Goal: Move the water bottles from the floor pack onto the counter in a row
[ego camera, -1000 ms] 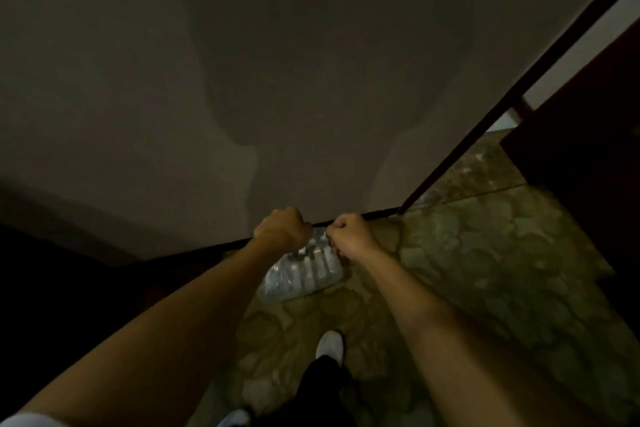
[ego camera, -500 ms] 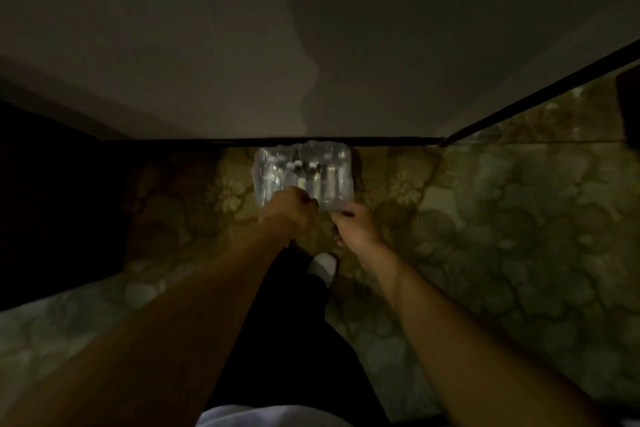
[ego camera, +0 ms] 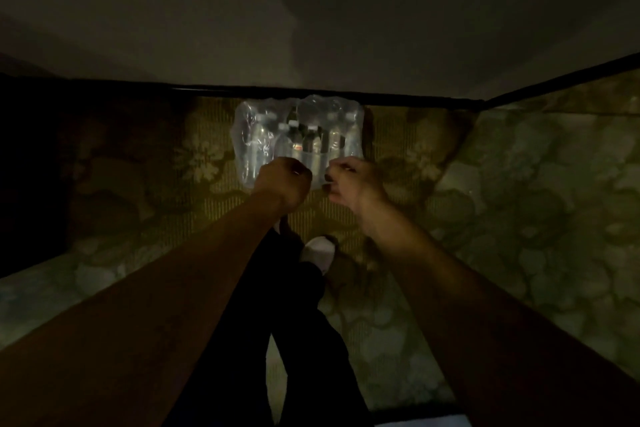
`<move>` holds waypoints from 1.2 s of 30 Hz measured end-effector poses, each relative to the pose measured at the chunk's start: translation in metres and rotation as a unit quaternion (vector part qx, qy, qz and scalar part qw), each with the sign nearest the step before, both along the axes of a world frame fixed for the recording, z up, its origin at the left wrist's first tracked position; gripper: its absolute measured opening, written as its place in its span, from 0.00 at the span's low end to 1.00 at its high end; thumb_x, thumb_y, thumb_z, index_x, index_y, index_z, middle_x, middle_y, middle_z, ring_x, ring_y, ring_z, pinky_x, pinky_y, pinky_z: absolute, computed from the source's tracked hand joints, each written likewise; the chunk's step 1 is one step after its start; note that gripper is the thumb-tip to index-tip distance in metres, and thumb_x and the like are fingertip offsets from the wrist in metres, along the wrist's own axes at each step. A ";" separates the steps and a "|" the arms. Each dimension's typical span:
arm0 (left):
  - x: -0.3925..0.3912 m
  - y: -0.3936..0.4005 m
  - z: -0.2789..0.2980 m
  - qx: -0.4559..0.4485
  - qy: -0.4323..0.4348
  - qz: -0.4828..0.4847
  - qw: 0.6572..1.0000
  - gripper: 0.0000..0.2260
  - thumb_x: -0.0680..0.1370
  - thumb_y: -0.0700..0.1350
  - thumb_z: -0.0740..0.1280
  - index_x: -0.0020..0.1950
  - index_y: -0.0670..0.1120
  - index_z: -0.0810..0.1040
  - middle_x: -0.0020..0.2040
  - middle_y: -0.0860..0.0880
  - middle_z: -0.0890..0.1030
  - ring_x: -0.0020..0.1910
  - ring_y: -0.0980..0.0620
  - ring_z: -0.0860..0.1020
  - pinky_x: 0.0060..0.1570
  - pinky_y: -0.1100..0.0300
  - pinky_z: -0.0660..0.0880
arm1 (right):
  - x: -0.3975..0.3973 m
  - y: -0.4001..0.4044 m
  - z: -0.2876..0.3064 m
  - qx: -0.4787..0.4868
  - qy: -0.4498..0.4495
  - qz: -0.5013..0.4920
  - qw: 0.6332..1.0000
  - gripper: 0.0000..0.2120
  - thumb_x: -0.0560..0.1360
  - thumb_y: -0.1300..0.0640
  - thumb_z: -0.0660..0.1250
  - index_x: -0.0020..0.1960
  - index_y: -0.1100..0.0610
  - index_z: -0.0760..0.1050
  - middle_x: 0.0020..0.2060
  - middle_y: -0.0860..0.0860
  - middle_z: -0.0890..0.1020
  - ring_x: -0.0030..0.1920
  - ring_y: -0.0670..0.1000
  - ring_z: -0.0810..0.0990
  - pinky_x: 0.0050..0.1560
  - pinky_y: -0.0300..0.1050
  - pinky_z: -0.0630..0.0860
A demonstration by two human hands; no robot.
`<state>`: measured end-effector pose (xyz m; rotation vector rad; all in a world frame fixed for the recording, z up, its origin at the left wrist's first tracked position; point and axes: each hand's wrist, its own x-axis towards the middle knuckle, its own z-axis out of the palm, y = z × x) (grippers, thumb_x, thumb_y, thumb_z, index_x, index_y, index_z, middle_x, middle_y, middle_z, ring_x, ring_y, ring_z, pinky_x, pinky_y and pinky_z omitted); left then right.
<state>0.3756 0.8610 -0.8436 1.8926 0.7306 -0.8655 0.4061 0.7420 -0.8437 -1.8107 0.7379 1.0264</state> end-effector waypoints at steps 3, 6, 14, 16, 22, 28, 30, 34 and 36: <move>0.005 0.004 -0.037 -0.017 0.011 0.010 1.000 0.11 0.81 0.42 0.62 0.55 0.40 0.82 0.54 0.40 0.83 0.52 0.42 0.81 0.57 0.51 0.77 | 0.007 0.006 -0.042 -0.016 -0.005 0.004 1.000 0.04 0.78 0.57 0.64 0.48 0.50 0.76 0.56 0.55 0.80 0.57 0.58 0.79 0.62 0.57 0.76; 0.014 0.004 -0.071 -0.035 0.007 0.013 0.999 0.10 0.81 0.41 0.61 0.44 0.44 0.81 0.53 0.37 0.83 0.52 0.39 0.81 0.57 0.47 0.77 | 0.016 0.009 -0.078 -0.028 -0.010 0.020 0.999 0.10 0.79 0.57 0.63 0.58 0.56 0.77 0.56 0.55 0.80 0.58 0.57 0.78 0.62 0.57 0.75; 0.055 -0.004 -0.176 -0.047 -0.051 0.057 0.996 0.12 0.80 0.43 0.62 0.55 0.38 0.82 0.51 0.37 0.83 0.50 0.39 0.81 0.54 0.44 0.78 | 0.055 0.011 -0.183 -0.038 -0.061 0.060 0.996 0.10 0.81 0.58 0.58 0.52 0.58 0.77 0.47 0.56 0.79 0.47 0.52 0.76 0.38 0.39 0.70; 0.066 -0.008 -0.201 -0.034 -0.054 0.037 0.997 0.13 0.78 0.46 0.62 0.53 0.39 0.82 0.50 0.39 0.83 0.50 0.40 0.81 0.53 0.46 0.78 | 0.063 0.013 -0.206 -0.046 -0.064 0.054 0.995 0.10 0.80 0.58 0.58 0.50 0.57 0.78 0.46 0.56 0.79 0.48 0.54 0.78 0.45 0.43 0.73; 0.083 -0.017 -0.245 -0.031 -0.034 0.006 0.999 0.13 0.81 0.40 0.60 0.51 0.35 0.82 0.49 0.37 0.82 0.44 0.45 0.78 0.38 0.63 0.68 | 0.078 0.012 -0.257 -0.043 -0.067 0.062 0.995 0.14 0.81 0.59 0.57 0.60 0.59 0.77 0.50 0.58 0.81 0.51 0.58 0.81 0.55 0.53 0.79; 0.106 -0.018 -0.279 -0.030 -0.034 -0.040 0.998 0.09 0.79 0.41 0.62 0.47 0.38 0.80 0.51 0.37 0.82 0.52 0.38 0.80 0.49 0.52 0.75 | 0.095 0.011 -0.290 -0.032 -0.075 0.106 0.991 0.13 0.78 0.66 0.57 0.59 0.61 0.75 0.48 0.58 0.78 0.54 0.60 0.79 0.49 0.49 0.74; 0.111 -0.019 -0.289 -0.030 -0.031 -0.049 0.998 0.09 0.79 0.41 0.62 0.53 0.38 0.80 0.54 0.37 0.81 0.54 0.39 0.80 0.53 0.47 0.77 | 0.099 0.010 -0.300 -0.037 -0.079 0.135 0.987 0.15 0.77 0.68 0.57 0.60 0.63 0.76 0.47 0.56 0.77 0.51 0.57 0.79 0.45 0.43 0.72; 0.120 -0.022 -0.314 -0.035 -0.003 -0.049 0.998 0.14 0.81 0.42 0.63 0.66 0.41 0.74 0.60 0.41 0.79 0.57 0.43 0.78 0.58 0.49 0.76 | 0.107 0.007 -0.321 -0.041 -0.066 0.161 0.984 0.15 0.79 0.69 0.57 0.63 0.70 0.73 0.43 0.57 0.77 0.59 0.61 0.76 0.51 0.46 0.71; 0.122 -0.022 -0.326 -0.025 -0.009 -0.062 0.998 0.13 0.81 0.44 0.62 0.63 0.41 0.76 0.59 0.41 0.79 0.58 0.43 0.78 0.59 0.50 0.76 | 0.109 0.005 -0.328 -0.045 -0.055 0.178 0.981 0.16 0.80 0.65 0.57 0.66 0.68 0.71 0.36 0.48 0.70 0.55 0.58 0.76 0.51 0.44 0.70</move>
